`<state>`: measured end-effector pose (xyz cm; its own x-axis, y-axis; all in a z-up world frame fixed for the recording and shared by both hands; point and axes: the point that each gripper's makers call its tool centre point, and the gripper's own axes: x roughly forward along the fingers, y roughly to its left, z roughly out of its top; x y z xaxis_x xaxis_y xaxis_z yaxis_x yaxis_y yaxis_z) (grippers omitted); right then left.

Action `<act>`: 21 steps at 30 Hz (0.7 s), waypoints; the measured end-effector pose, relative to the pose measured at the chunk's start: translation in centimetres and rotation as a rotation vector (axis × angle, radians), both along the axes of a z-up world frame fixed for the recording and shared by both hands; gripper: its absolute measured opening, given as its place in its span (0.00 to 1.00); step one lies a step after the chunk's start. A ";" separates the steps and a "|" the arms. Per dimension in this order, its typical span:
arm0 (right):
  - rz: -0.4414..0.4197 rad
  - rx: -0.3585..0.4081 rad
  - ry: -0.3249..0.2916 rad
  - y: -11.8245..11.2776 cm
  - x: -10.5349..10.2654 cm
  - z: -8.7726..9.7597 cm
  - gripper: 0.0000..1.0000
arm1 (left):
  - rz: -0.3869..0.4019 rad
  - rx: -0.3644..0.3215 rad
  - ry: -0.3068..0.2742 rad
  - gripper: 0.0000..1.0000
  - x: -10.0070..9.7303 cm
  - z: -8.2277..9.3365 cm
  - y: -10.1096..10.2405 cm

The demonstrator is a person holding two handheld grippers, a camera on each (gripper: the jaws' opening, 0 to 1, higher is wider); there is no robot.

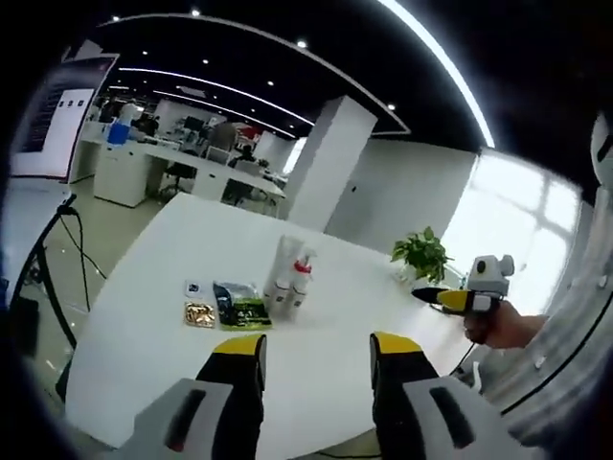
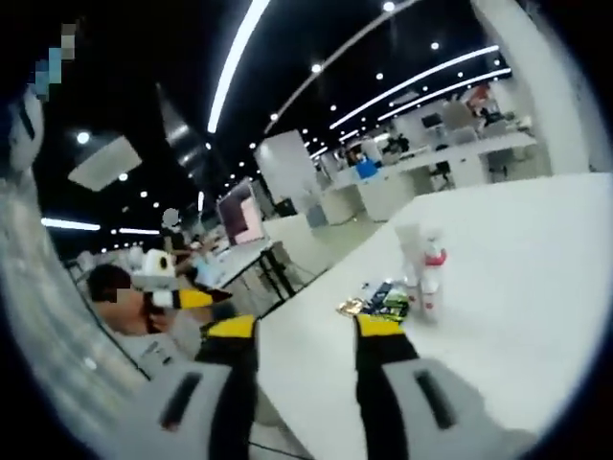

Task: Arrange the skincare products in the storage area until every visible bottle or jar stands upright without overlapping.

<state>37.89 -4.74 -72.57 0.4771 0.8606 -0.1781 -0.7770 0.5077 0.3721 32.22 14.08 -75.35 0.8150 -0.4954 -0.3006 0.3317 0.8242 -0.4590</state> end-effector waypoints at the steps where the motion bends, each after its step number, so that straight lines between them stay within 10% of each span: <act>1: -0.016 -0.010 -0.010 -0.3 0.1 -0.1 0.50 | 0.001 0.016 -0.004 0.49 -0.1 0.0 0.0; 9: -0.071 -0.043 -0.025 -1.3 0.3 -0.6 0.79 | 0.095 0.158 -0.045 0.74 0.3 0.9 1.9; 21: -0.091 -0.080 -0.039 -1.4 1.7 -1.4 0.99 | 0.147 0.216 -0.036 0.87 -0.2 0.2 3.8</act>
<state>39.56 -6.13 -73.93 0.5602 0.7973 -0.2244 -0.7397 0.6035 0.2977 32.04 17.86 -75.20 0.8858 -0.2980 -0.3558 0.2139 0.9425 -0.2569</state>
